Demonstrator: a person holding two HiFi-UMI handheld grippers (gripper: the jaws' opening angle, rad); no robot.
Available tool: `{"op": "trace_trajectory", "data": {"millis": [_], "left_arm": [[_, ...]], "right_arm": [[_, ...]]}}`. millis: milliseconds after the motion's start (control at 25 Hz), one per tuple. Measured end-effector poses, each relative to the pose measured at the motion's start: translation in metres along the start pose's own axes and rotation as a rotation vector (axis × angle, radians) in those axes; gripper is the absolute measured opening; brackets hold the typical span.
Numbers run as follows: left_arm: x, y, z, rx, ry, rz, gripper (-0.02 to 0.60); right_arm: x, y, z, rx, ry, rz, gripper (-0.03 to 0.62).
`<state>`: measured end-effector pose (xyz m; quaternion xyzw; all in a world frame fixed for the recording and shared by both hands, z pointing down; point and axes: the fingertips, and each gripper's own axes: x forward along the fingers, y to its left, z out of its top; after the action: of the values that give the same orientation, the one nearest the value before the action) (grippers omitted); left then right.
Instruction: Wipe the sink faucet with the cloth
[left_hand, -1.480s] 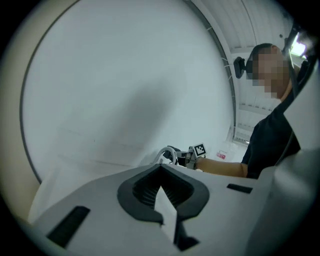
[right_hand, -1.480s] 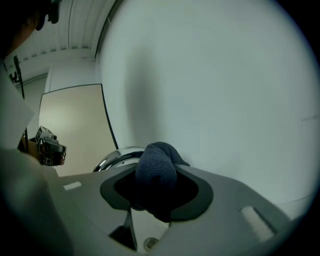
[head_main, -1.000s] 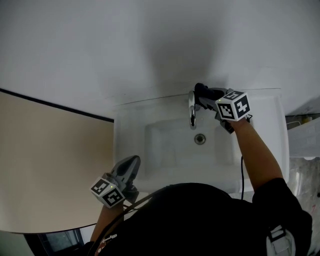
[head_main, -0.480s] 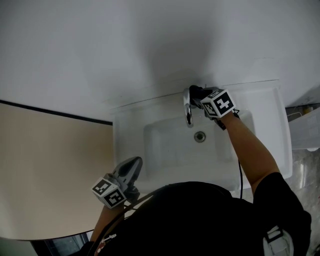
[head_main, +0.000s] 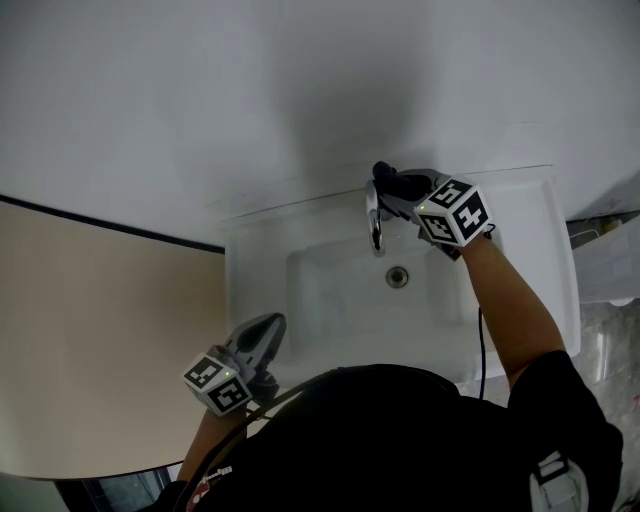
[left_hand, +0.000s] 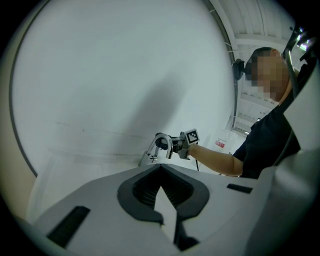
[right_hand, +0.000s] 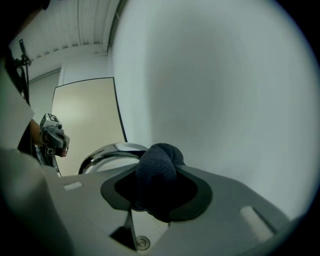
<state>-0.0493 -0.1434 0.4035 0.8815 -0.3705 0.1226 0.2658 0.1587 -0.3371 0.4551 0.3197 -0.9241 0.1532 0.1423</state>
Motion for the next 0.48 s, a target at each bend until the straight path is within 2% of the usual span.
{"op": "trace_trajectory", "data": {"millis": [280, 480], "left_arm": [[0.0, -0.005, -0.003, -0.002, 0.003, -0.011, -0.008], [0.001, -0.009, -0.003, -0.002, 0.006, -0.01, -0.008]], "right_arm": [[-0.027, 0.036, 0.017, -0.249, -0.028, 0.073, 0.133], [-0.042, 0.067, 0.017, -0.372, -0.009, 0.129, 0.133]]}}
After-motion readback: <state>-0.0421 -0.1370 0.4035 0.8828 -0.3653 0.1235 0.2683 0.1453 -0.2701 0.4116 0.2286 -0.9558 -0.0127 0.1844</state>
